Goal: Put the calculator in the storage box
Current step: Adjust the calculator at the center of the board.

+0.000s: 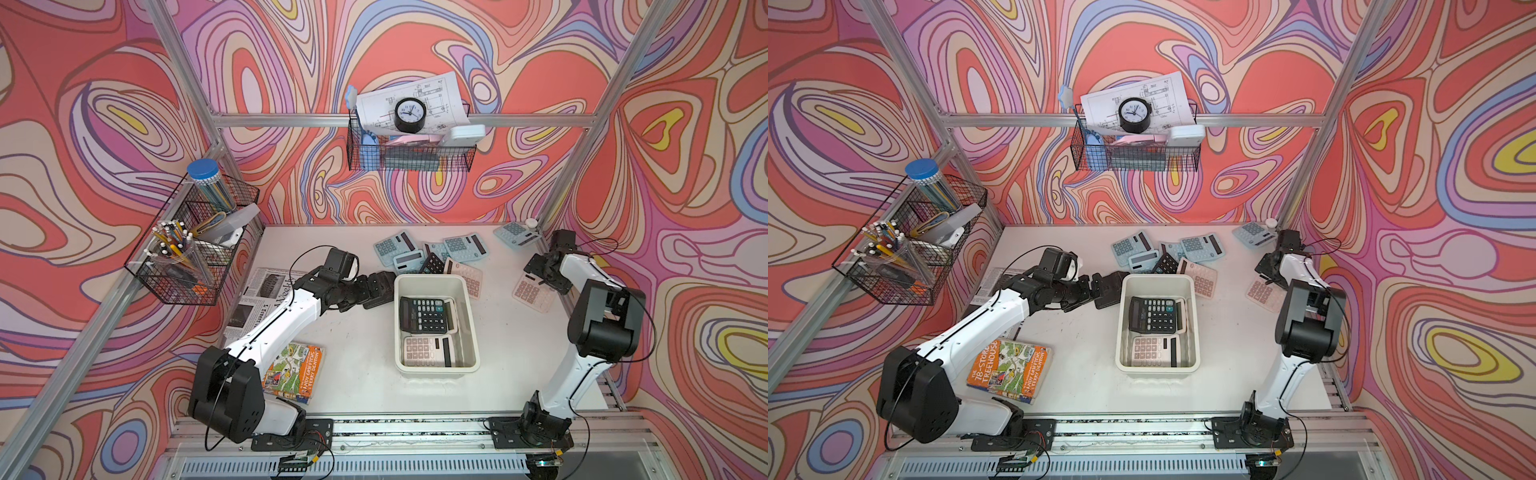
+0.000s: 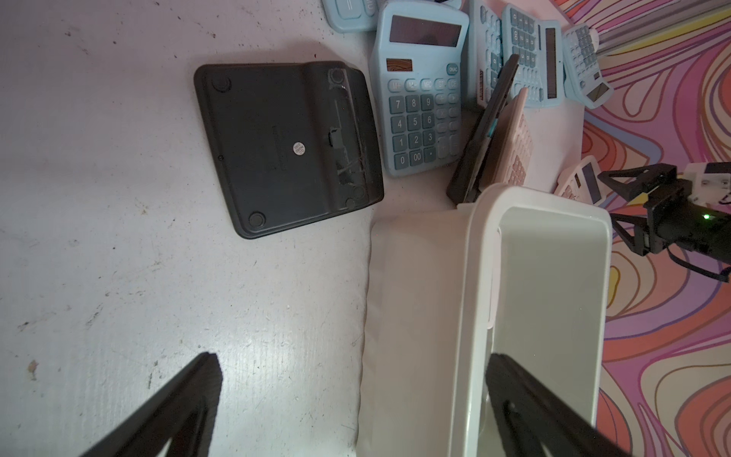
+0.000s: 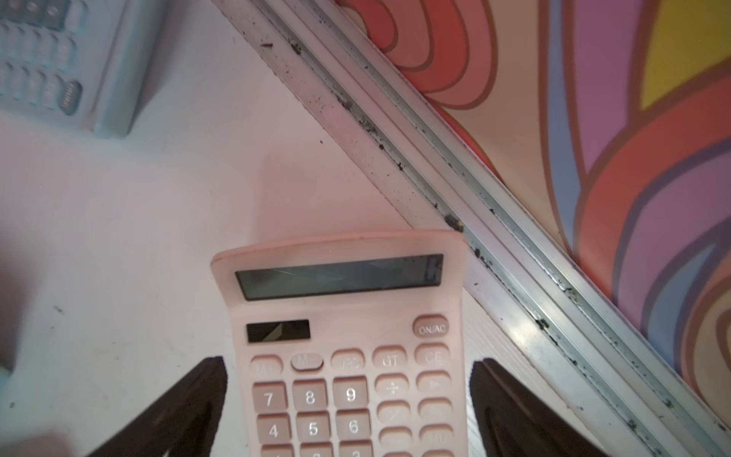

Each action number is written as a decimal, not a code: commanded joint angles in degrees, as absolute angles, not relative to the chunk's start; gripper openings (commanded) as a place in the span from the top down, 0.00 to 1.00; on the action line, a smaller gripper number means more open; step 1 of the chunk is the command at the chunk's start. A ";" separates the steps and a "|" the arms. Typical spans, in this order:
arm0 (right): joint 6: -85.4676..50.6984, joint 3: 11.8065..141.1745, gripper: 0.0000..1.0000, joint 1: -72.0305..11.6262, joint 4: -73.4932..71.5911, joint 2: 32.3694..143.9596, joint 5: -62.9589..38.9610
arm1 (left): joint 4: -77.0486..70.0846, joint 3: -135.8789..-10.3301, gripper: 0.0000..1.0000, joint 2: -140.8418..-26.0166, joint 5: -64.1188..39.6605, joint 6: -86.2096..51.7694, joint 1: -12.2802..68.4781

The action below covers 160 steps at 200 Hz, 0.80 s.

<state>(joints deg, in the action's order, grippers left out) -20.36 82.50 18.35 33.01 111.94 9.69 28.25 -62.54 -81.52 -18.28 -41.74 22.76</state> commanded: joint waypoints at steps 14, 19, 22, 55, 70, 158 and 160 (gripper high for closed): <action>-14.24 87.22 0.02 18.41 36.18 118.87 9.47 | 26.72 -62.12 0.02 -82.07 -20.12 -40.43 22.13; -13.71 87.35 0.02 18.38 36.17 119.64 8.51 | 26.59 -61.99 0.02 -82.09 -20.19 -40.45 22.13; -13.45 87.58 0.02 18.37 36.28 120.05 7.91 | 26.49 -61.92 0.02 -82.03 -20.15 -40.45 22.12; -11.37 88.02 0.05 17.69 36.23 122.87 0.52 | 26.89 -62.34 0.02 -82.70 -20.93 -40.08 22.02; -10.20 87.41 0.05 15.88 36.39 122.86 0.19 | 26.74 -62.34 0.02 -82.84 -21.26 -40.12 22.01; -6.49 81.49 0.07 -0.61 39.80 115.46 7.95 | 27.98 -67.44 0.01 -84.44 -23.29 -38.80 22.05; -6.85 81.02 0.07 -0.61 39.61 114.87 7.68 | 28.07 -67.59 0.01 -84.50 -23.20 -38.70 22.04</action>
